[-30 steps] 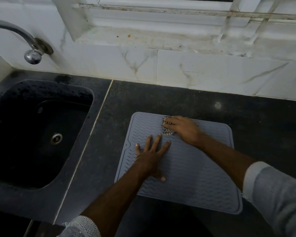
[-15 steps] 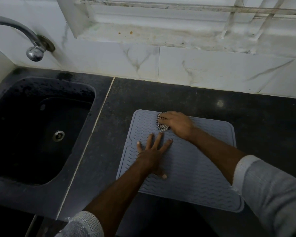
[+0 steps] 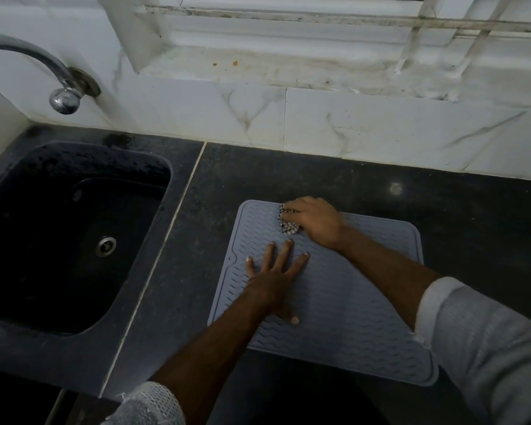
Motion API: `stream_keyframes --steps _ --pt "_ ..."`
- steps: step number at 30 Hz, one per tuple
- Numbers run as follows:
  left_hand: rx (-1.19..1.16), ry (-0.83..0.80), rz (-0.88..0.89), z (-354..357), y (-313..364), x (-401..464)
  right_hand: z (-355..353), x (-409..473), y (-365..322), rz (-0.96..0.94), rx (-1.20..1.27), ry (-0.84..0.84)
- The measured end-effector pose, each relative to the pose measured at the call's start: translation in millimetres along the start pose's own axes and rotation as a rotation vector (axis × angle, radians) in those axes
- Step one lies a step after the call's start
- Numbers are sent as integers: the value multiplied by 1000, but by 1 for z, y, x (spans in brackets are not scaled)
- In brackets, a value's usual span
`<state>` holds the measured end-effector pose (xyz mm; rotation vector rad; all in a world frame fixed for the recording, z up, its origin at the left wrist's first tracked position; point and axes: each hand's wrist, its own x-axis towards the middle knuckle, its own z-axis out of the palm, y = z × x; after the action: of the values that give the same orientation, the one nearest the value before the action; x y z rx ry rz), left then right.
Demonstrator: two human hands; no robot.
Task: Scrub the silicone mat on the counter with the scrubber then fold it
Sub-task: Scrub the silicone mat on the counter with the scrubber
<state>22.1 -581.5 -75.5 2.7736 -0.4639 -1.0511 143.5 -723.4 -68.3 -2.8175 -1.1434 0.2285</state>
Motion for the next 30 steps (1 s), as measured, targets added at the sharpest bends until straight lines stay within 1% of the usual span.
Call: stream_keyframes --steps 2,5,7,10,14,15,18,22,25,27,30 --pt "-3 6 2 1 -1 0 9 -5 -1 -7 -26 -28" --pt "-3 25 4 4 -3 1 15 -35 18 13 -41 -15" --pt "-4 32 7 5 -3 3 11 -48 30 33 -72 -47" --pt "2 20 5 6 -3 4 -4 -40 28 56 -128 -84" --pt "0 10 3 5 -3 4 -16 -6 7 20 -58 49" --pt "0 8 0 5 -3 4 -16 2 -1 6 -65 40" --pt "-4 6 -5 5 -3 5 -3 11 -16 -15 -144 -68" --pt "0 30 0 8 -4 5 17 -28 10 41 -116 -41" --pt "-3 45 8 9 -5 4 19 -56 34 76 -176 -99" --pt "1 47 8 8 -4 4 17 -60 35 96 -183 -122" --pt "34 69 -7 7 0 0 10 -59 29 118 -140 -99"
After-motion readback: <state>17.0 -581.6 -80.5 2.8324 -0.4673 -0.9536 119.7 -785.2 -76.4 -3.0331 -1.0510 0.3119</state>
